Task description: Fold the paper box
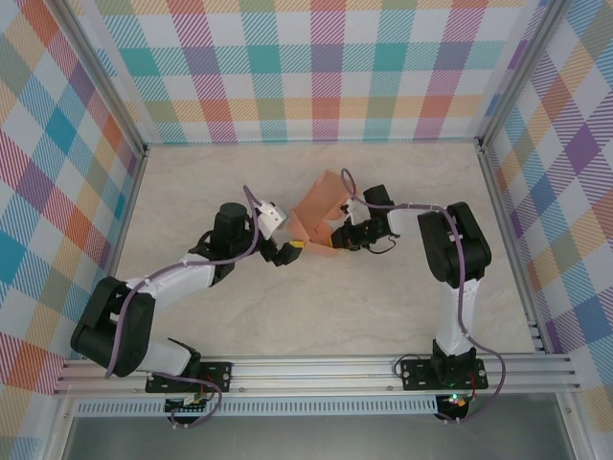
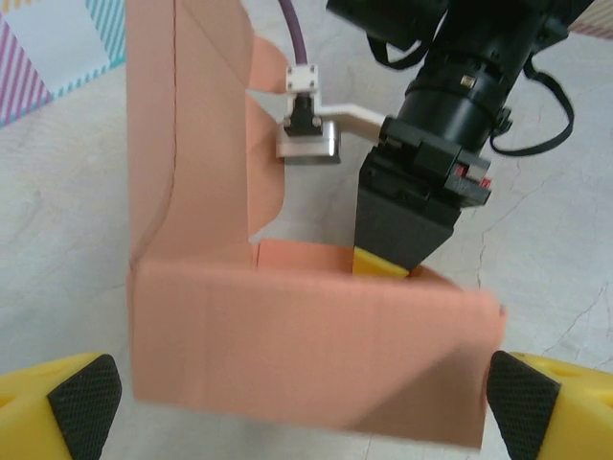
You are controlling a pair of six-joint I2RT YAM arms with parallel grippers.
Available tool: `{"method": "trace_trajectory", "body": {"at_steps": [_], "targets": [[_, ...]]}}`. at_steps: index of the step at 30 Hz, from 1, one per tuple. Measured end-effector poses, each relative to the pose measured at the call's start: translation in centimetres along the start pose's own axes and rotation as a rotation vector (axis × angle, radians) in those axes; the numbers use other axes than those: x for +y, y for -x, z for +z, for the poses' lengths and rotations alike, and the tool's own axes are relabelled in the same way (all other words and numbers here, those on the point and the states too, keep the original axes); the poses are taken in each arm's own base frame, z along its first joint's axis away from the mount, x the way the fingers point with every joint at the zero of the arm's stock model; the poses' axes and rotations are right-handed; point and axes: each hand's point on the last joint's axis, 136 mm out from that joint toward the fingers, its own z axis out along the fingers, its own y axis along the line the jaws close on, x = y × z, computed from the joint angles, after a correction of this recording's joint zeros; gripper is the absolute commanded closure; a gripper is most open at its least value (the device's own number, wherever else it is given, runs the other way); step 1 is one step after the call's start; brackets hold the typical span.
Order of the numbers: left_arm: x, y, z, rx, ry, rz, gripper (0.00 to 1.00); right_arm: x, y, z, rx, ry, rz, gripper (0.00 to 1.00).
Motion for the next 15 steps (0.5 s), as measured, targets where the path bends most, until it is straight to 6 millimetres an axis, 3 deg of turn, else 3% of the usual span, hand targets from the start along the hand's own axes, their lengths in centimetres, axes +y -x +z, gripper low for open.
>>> {"method": "trace_trajectory", "body": {"at_steps": [5, 10, 15], "targets": [[-0.6, -1.1, -2.7, -0.028, 0.058, -0.056, 0.0, -0.3, 0.7, -0.6, -0.038, -0.128, -0.055, 0.85], [-0.8, -2.6, -3.3, -0.011, 0.077, -0.107, 0.0, -0.8, 1.3, -1.3, -0.08, -0.273, -0.136, 0.83], [1.4, -3.0, -3.7, -0.021, 0.203, -0.201, 0.0, -1.4, 1.5, -2.5, -0.117, -0.431, -0.217, 0.8]]}}
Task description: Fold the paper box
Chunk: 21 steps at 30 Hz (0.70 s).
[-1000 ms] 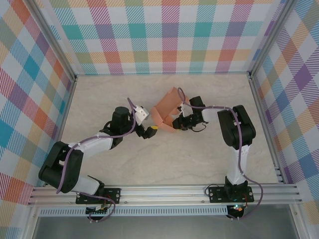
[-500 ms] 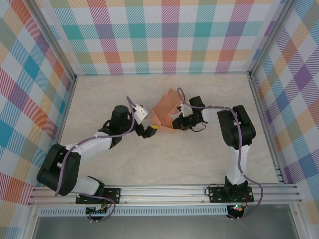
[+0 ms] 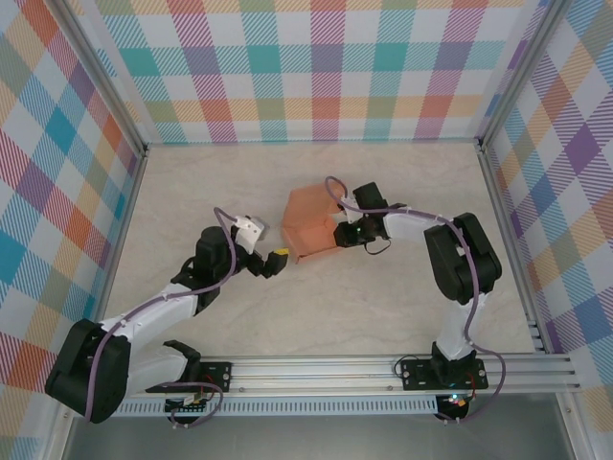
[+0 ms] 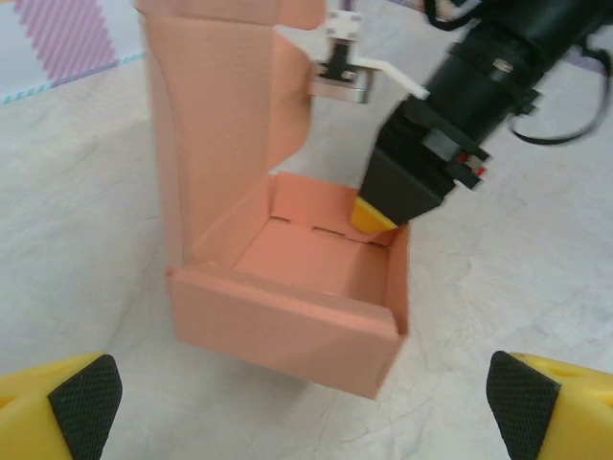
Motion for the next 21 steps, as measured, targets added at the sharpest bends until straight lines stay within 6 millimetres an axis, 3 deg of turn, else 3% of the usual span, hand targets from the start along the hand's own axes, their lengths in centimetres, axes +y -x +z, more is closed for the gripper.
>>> {"method": "trace_trajectory", "body": {"at_steps": [4, 7, 15, 21], "targets": [[3.5, 0.9, -0.2, -0.053, 0.15, -0.15, 0.0, -0.8, 0.6, -1.1, -0.036, -0.118, -0.059, 0.72], [4.8, 1.0, -0.2, -0.09, 0.206, -0.228, 0.0, -1.5, 1.0, -1.5, -0.053, -0.176, -0.076, 0.65], [5.1, 0.8, -0.4, -0.11, 0.224, -0.311, 0.0, -1.3, 1.2, -3.2, -0.061, -0.202, -0.086, 0.51], [5.1, 3.3, -0.3, -0.15, 0.209, -0.304, 0.0, 0.2, 3.3, -4.7, -0.097, -0.158, -0.116, 0.51]]}}
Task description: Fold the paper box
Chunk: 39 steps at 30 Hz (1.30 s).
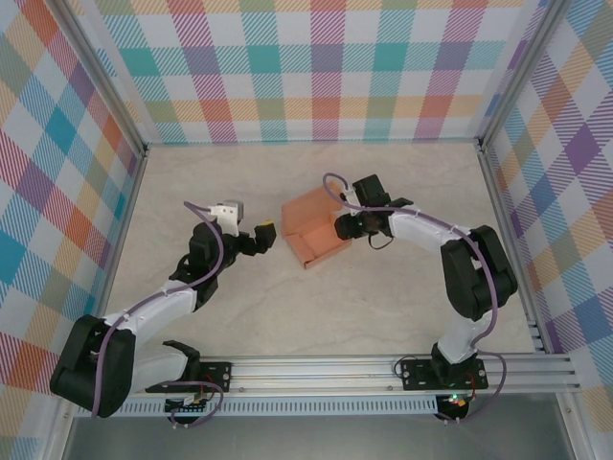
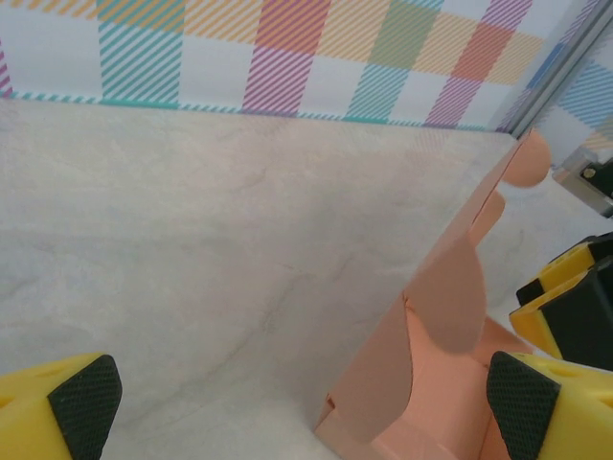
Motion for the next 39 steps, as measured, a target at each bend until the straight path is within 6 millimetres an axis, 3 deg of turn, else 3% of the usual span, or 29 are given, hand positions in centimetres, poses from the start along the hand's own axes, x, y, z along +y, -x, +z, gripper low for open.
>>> {"method": "trace_trajectory", "body": {"at_steps": [4, 13, 16, 19, 22, 27, 32, 35, 39], "targets": [[0.4, 0.0, 0.4, 0.001, 0.021, -0.036, 0.0, 0.2, 1.4, 0.8, -0.013, 0.003, -0.027, 0.52], [2.2, -0.6, 0.5, 0.007, 0.11, -0.109, 0.0, -1.3, -1.0, 4.3, 0.075, -0.09, -0.092, 0.56], [2.5, -0.8, 0.5, 0.012, 0.123, -0.133, 0.0, -1.2, -0.7, 4.5, 0.06, -0.105, -0.131, 0.55], [2.5, -1.1, 0.7, 0.024, 0.116, -0.148, 0.0, -0.8, 0.2, 4.7, 0.009, -0.088, -0.175, 0.53], [1.2, -1.4, 0.8, 0.048, 0.043, -0.14, 0.0, -0.5, -0.6, 4.7, 0.004, -0.044, -0.19, 0.54], [-2.2, -0.7, 0.8, 0.09, -0.138, -0.066, 0.0, -1.6, 0.2, 2.7, -0.042, 0.027, -0.1, 0.53], [-4.0, 0.2, 1.1, 0.088, -0.216, 0.01, 0.0, -4.5, 1.1, -1.8, -0.151, 0.073, 0.105, 0.52], [-4.2, -1.4, 2.5, 0.14, -0.224, 0.043, 0.0, -5.3, 1.1, -3.3, -0.185, 0.093, 0.181, 0.52], [-4.8, -4.2, 4.6, 0.229, -0.251, 0.07, 0.0, -4.9, 0.6, -3.4, -0.175, 0.121, 0.218, 0.52]]}}
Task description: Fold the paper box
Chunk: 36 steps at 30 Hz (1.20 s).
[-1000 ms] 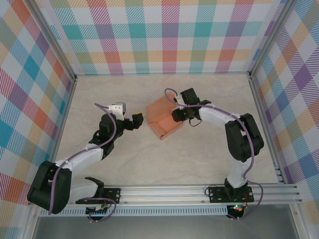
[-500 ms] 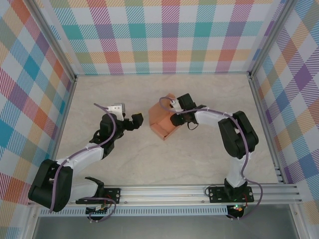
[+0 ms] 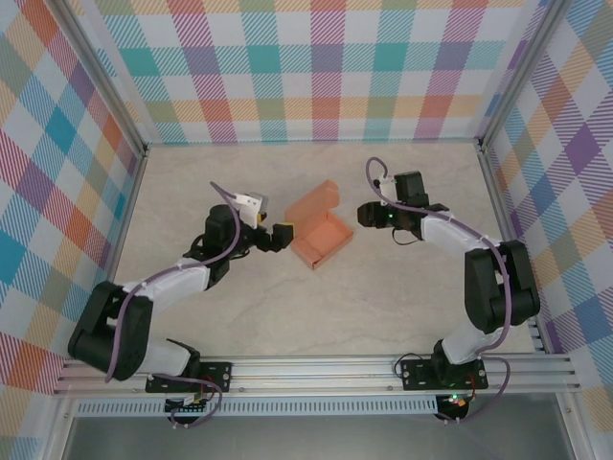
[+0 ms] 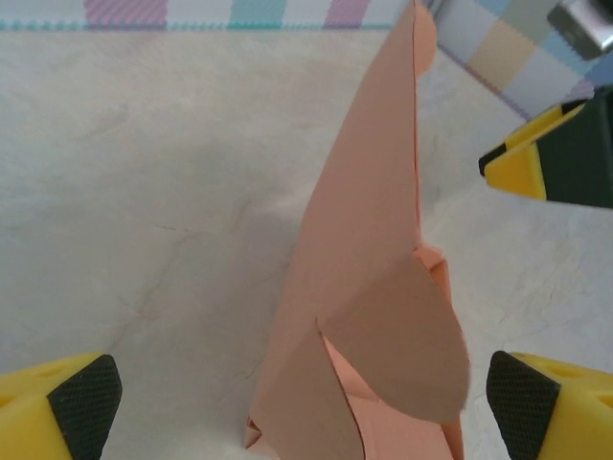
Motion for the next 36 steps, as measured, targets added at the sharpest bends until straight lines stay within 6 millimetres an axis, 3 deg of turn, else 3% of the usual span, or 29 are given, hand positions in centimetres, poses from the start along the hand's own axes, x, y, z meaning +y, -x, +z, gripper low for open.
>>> {"method": "trace_trajectory", "body": {"at_steps": [3, 7, 21, 25, 36], "targets": [[-1.0, -0.3, 1.5, 0.029, -0.031, 0.023, 0.04, 0.0, -0.9, 0.2, 0.02, 0.007, 0.02, 0.52], [-1.5, 0.4, 2.6, 0.015, -0.016, 0.055, 0.21, -0.1, -1.6, 0.3, 0.038, 0.008, 0.046, 0.52], [-0.3, 0.8, 2.9, 0.012, 0.057, 0.103, 0.57, 0.4, -1.7, 0.3, 0.047, 0.045, 0.081, 0.53], [-0.3, 0.9, 3.0, 0.035, 0.061, 0.127, 0.79, 0.5, -2.0, 0.6, 0.058, 0.055, 0.085, 0.53], [-0.1, 1.2, 3.1, 0.091, 0.089, 0.143, 0.91, 1.2, -3.0, 1.5, 0.139, 0.134, 0.103, 0.52]]}}
